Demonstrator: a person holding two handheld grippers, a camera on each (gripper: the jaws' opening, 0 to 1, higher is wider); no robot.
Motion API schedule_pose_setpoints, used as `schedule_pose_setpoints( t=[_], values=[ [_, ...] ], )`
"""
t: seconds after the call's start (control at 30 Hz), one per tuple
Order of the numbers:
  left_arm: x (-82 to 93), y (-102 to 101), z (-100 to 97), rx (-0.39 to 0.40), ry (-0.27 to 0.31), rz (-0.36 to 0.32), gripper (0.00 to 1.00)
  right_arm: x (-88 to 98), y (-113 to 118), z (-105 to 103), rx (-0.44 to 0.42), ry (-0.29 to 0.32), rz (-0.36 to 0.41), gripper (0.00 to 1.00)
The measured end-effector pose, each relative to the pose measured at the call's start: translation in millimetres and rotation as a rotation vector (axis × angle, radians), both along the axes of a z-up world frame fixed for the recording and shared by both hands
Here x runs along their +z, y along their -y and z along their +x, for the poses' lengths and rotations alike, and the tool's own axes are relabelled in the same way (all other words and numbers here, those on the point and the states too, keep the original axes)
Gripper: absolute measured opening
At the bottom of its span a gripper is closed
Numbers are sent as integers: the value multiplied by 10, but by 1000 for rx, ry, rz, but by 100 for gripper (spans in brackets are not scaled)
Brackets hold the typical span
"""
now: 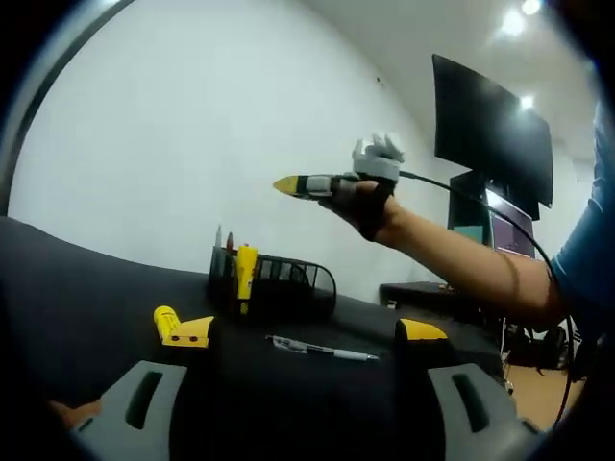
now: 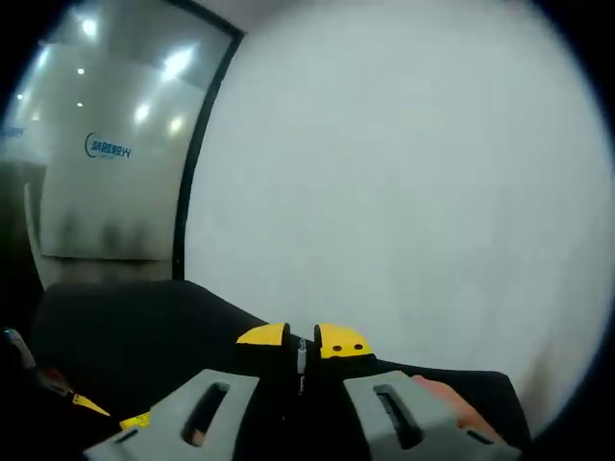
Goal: Pick up pens and glue sticks and place them into the holder.
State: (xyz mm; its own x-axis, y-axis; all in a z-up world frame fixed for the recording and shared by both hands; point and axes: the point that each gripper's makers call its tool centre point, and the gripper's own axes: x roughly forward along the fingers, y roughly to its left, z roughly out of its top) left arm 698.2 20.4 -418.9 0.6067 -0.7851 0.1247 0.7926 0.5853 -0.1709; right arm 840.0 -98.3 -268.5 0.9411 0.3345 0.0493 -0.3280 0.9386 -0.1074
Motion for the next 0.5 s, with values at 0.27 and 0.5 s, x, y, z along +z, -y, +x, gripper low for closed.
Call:
schedule_pose_setpoints(
  t=[0.27, 0.5],
  values=[
    [2, -9, 18, 9, 4, 1, 75, 29, 346, -337, -24, 9, 3, 11],
    [-14, -3, 30, 17, 10, 14, 75, -65, 423, -609, -22, -5, -13, 15]
  ],
)
